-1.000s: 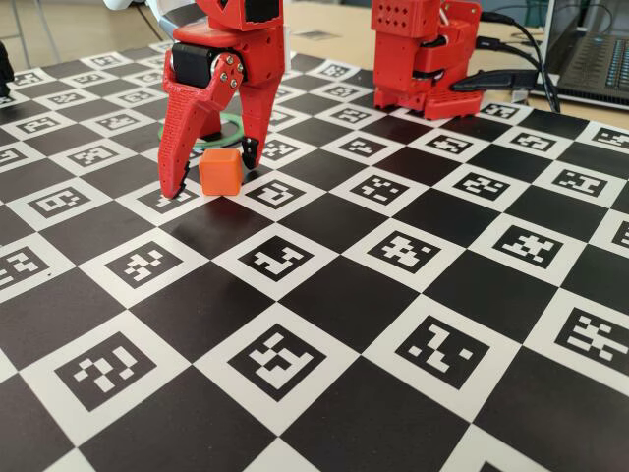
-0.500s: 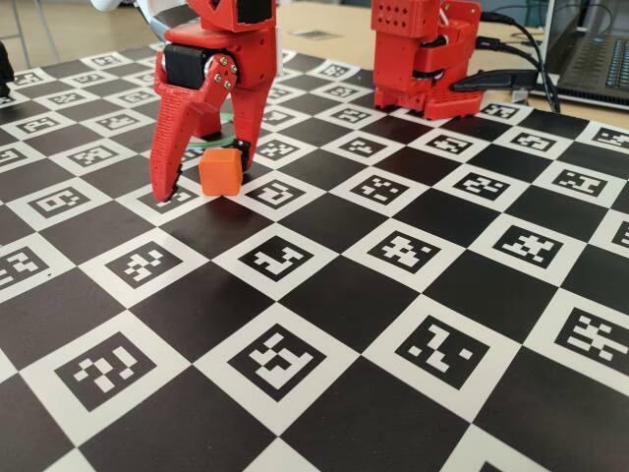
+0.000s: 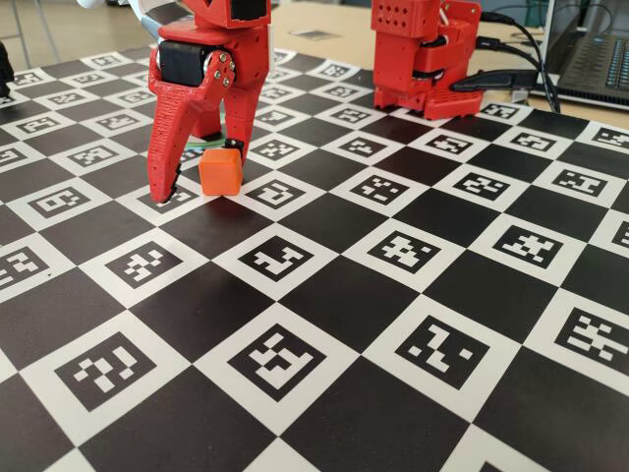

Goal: Grab the red cube then put it in the green circle then put the blue cube on top and finally the orange cube on top

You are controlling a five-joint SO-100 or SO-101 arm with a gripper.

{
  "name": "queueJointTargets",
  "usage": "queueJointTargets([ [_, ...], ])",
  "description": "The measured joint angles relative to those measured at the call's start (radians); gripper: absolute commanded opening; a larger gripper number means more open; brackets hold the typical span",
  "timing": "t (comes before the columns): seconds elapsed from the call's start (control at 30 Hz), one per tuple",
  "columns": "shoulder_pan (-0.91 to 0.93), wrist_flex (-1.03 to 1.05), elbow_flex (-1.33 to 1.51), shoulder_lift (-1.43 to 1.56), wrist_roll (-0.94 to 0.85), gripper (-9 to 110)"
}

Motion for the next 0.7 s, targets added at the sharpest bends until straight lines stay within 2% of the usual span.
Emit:
queueJointTargets([
  [0.7, 0.000, -0.032, 0.000, 0.000, -0.291, 49],
])
